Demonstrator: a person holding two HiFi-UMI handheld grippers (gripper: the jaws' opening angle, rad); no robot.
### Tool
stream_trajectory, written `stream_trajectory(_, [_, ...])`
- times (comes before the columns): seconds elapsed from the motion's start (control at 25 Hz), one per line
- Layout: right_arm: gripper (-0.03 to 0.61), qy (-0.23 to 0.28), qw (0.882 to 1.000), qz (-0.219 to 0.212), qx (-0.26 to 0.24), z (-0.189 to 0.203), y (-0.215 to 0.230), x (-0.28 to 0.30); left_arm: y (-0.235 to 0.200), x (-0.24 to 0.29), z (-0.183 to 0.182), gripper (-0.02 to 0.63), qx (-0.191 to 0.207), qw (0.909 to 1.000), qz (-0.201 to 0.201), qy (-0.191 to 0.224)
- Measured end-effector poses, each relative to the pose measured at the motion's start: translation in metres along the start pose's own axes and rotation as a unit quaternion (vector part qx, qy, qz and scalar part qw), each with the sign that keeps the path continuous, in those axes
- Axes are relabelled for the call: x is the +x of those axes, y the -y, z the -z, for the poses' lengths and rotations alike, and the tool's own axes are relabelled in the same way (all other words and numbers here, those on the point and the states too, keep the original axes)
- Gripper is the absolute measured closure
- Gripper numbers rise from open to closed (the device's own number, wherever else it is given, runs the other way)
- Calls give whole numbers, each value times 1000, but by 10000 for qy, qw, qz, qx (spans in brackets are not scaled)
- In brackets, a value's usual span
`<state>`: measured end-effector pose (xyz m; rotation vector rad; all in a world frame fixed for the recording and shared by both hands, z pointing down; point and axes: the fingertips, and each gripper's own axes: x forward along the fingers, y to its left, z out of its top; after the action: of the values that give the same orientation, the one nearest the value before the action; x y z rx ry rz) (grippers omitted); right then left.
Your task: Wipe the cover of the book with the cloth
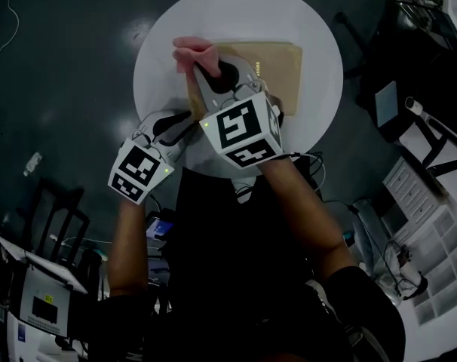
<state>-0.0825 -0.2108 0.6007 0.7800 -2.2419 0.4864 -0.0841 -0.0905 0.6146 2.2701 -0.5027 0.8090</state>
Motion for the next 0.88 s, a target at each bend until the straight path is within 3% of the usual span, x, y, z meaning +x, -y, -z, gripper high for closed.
stream_trajectory(0.12, [549,-43,9999,44,-161,2,2,0,1,3,-1,532,-108,9999,-7,15])
stream_trajectory(0.4, [549,-65,9998,192,-29,13,23,-12,-1,4,-1,535,-249,9997,-82,15])
stream_trajectory(0.88, [548,-234,9951,911,298,55,97,-66,6,11,-9,535,-263,9995,-113,-149])
